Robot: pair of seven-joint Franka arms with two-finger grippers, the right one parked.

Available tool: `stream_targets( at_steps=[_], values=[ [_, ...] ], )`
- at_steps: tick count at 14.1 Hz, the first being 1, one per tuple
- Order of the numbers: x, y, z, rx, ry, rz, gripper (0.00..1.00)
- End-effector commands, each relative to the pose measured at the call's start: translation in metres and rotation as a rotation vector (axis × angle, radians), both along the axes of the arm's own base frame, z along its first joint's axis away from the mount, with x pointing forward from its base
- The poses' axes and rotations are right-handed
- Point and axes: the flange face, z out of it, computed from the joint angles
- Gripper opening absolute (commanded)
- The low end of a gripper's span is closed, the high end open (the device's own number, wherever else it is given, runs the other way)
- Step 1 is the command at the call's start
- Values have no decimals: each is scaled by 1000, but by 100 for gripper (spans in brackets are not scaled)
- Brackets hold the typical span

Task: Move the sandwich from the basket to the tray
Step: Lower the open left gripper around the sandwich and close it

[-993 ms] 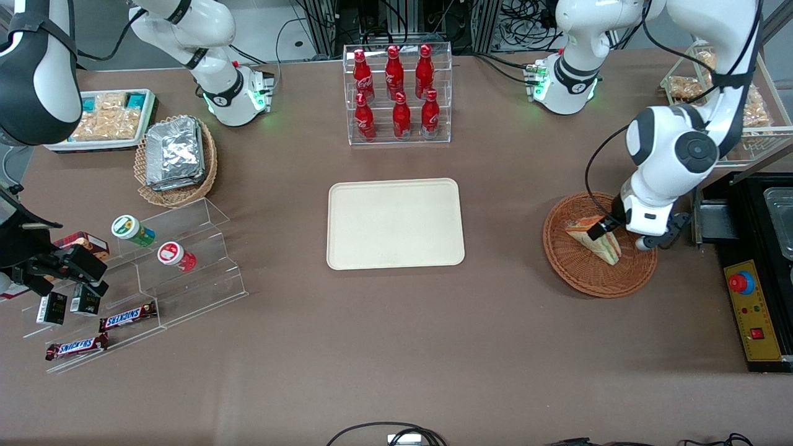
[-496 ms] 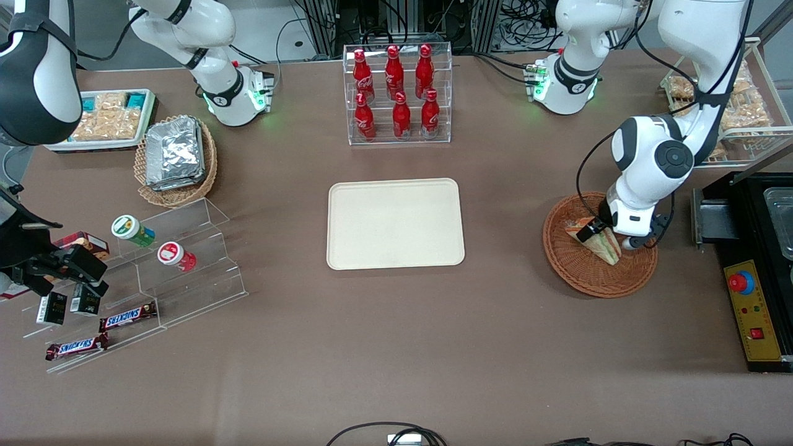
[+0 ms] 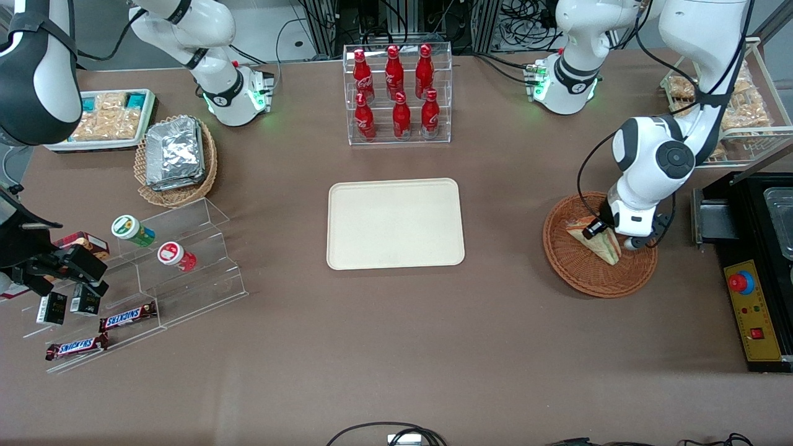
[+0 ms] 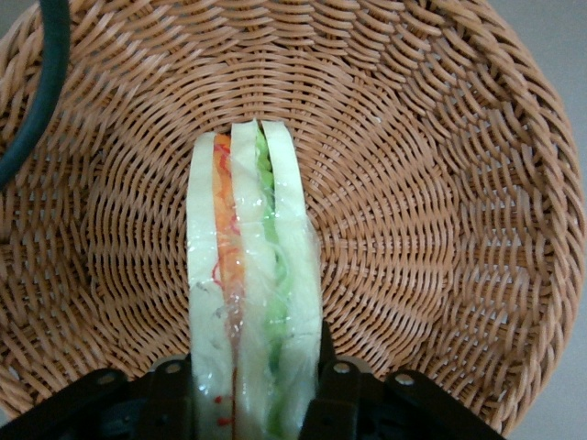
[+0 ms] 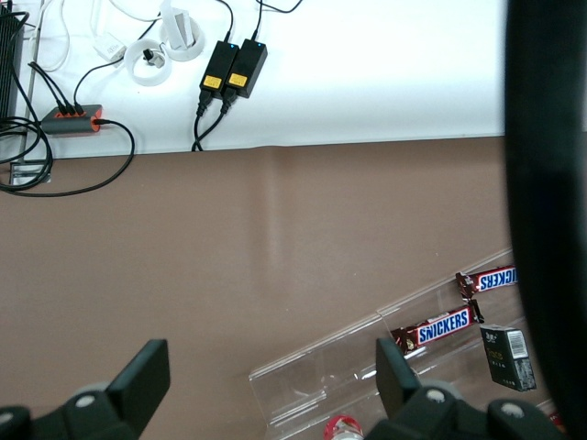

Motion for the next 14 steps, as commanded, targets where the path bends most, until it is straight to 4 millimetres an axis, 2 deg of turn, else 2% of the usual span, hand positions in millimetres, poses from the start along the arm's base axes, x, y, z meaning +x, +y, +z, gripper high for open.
stream_targets(
  at_steps=[1,5,9,11,14],
  values=[
    [3,0,20,9,-21,6,0],
    [18,-6,67,27,-6,-21,0],
    [49,-28,128,37,47,-97,0],
    [58,-45,154,38,58,-157,0],
    [59,-87,180,39,78,-248,0]
  ],
)
